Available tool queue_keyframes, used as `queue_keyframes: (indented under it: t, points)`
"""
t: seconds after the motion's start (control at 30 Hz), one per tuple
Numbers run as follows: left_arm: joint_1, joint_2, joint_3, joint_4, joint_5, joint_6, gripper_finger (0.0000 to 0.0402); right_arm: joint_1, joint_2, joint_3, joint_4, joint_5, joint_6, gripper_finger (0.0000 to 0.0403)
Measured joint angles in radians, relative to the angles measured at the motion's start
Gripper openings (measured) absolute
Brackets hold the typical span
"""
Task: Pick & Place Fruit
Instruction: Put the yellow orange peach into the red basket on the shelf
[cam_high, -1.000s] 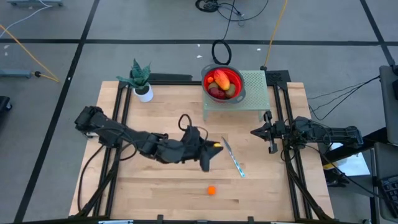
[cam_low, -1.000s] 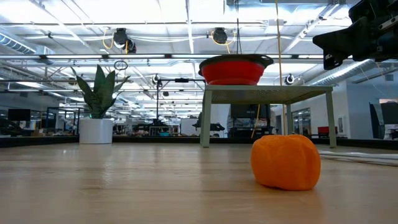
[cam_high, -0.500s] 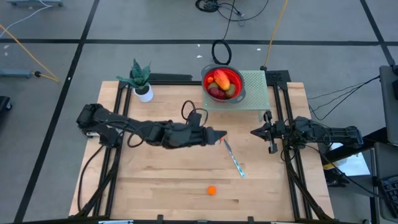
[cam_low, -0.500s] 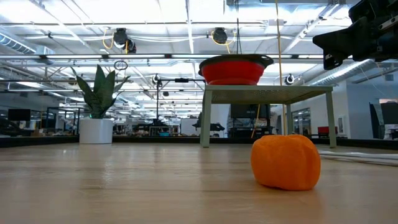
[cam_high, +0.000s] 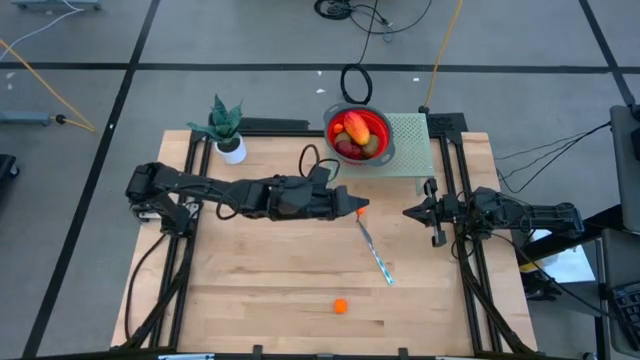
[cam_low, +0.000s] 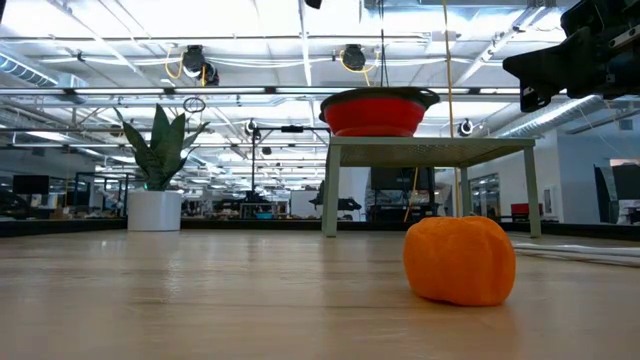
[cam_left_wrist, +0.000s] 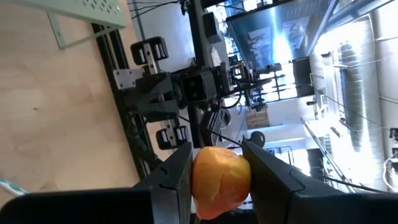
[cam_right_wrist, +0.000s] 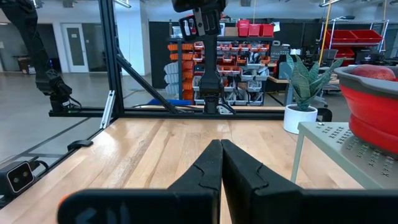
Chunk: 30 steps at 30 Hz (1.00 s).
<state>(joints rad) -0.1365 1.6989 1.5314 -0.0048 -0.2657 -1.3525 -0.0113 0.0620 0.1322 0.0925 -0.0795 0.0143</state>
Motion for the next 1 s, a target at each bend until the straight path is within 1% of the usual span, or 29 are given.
queue_keyframes:
  t: [0.13, 0.3, 0.43, 0.53, 0.7, 0.83, 1.0]
  points:
    - [0.005, 0.0, 0.0, -0.008, 0.001, 0.009, 0.012, 0.0, 0.0, 0.0, 0.0, 0.0, 0.0, 0.0]
    - [0.017, 0.0, 0.0, -0.115, -0.001, 0.022, 0.012, 0.0, 0.0, 0.0, 0.0, 0.0, 0.0, 0.0]
    - [0.034, 0.0, 0.0, -0.227, -0.008, 0.075, 0.012, 0.0, 0.0, 0.0, 0.0, 0.0, 0.0, 0.0]
    - [0.049, 0.0, 0.0, -0.303, -0.04, 0.117, 0.012, 0.0, 0.0, 0.0, 0.0, 0.0, 0.0, 0.0]
    - [0.08, 0.0, 0.0, -0.405, -0.081, 0.23, 0.012, 0.0, 0.0, 0.0, 0.0, 0.0, 0.0, 0.0]
    - [0.113, 0.0, 0.0, -0.465, -0.131, 0.371, 0.012, 0.0, 0.0, 0.0, 0.0, 0.001, 0.0, 0.0]
    - [0.143, 0.0, 0.0, -0.473, -0.203, 0.734, 0.012, 0.0, 0.0, 0.0, 0.0, 0.001, 0.0, 0.0]
